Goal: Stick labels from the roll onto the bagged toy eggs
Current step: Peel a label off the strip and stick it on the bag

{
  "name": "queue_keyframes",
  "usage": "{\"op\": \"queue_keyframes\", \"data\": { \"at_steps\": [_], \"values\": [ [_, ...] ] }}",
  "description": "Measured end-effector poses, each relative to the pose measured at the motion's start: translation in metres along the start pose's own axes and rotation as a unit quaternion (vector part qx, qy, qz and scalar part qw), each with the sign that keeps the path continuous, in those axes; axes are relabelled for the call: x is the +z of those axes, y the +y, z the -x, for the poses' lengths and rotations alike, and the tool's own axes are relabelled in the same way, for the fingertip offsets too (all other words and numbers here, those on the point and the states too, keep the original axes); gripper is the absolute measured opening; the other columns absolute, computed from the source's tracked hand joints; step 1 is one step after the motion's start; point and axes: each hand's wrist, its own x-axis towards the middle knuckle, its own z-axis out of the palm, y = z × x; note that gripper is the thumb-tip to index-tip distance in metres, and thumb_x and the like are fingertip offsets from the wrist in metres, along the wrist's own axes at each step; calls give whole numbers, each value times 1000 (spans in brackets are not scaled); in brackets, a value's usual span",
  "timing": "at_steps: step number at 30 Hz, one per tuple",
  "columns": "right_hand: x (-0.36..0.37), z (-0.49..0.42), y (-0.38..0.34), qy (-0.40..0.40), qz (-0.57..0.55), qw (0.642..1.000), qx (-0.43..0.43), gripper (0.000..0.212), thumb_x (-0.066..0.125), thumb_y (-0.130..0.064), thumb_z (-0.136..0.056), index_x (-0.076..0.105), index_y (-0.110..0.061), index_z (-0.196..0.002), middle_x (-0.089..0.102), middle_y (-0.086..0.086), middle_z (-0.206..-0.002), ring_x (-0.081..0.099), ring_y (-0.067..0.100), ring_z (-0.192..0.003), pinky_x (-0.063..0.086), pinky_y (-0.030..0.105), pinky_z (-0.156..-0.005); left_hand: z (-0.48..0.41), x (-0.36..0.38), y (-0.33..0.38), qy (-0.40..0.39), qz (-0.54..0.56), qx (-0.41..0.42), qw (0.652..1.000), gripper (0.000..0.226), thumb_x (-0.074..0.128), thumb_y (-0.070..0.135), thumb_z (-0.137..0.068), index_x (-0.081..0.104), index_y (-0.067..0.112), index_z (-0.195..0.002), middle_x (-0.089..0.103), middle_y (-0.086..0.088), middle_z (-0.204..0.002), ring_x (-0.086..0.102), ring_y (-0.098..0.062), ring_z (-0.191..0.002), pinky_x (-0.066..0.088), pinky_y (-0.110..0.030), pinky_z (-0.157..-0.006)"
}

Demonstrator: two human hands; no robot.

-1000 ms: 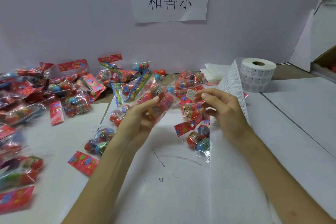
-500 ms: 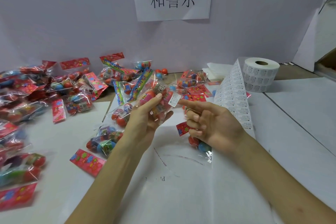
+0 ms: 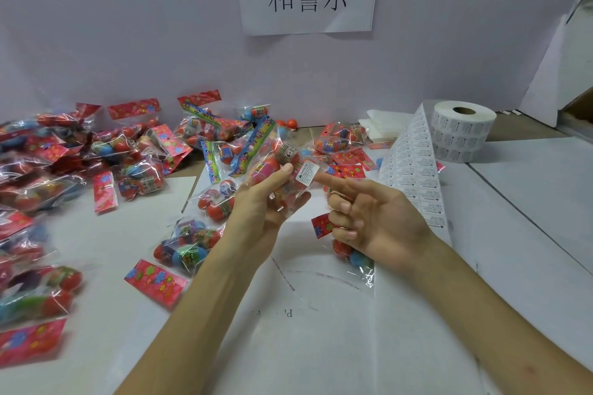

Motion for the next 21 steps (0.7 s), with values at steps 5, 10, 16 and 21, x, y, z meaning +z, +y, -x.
{"op": "queue_keyframes", "data": {
  "at_steps": [5, 10, 16, 21],
  "values": [
    [0, 0, 0, -4, -13, 1000, 1, 48, 52, -28, -93, 65, -11, -136, 40, -2, -73, 22, 11, -59, 29, 23, -53, 2, 2, 0, -25, -22, 11, 999, 67, 76, 18, -75, 58, 7, -139, 73, -12, -125, 72, -27, -113, 62, -30, -82],
    [1, 0, -1, -4, -19, 1000, 1, 46, 51, -29, -92, 68, -12, -132, 39, -2, -73, 23, 11, -58, 31, 23, -51, 3, 3, -2, -23, -19, 21, 999, 69, 75, 11, -72, 57, 2, -138, 73, -16, -126, 71, -30, -115, 62, -30, -81],
    [2, 1, -2, 1, -9, 1000, 0, 49, 51, -30, -93, 64, -10, -136, 40, -1, -73, 25, 11, -57, 30, 23, -52, 0, 1, -4, -18, -14, 18, 1000, 52, 70, 2, -86, 58, 2, -137, 74, -15, -123, 73, -28, -109, 62, -29, -78],
    [3, 1, -3, 2, -10, 1000, -3, 51, 52, -32, -93, 63, -9, -137, 42, -1, -74, 21, 12, -60, 29, 25, -53, 0, 2, -4, -6, -7, 34, 999, 69, 77, 9, -72, 57, 1, -137, 75, -15, -121, 75, -27, -104, 62, -29, -77]
  ]
}}
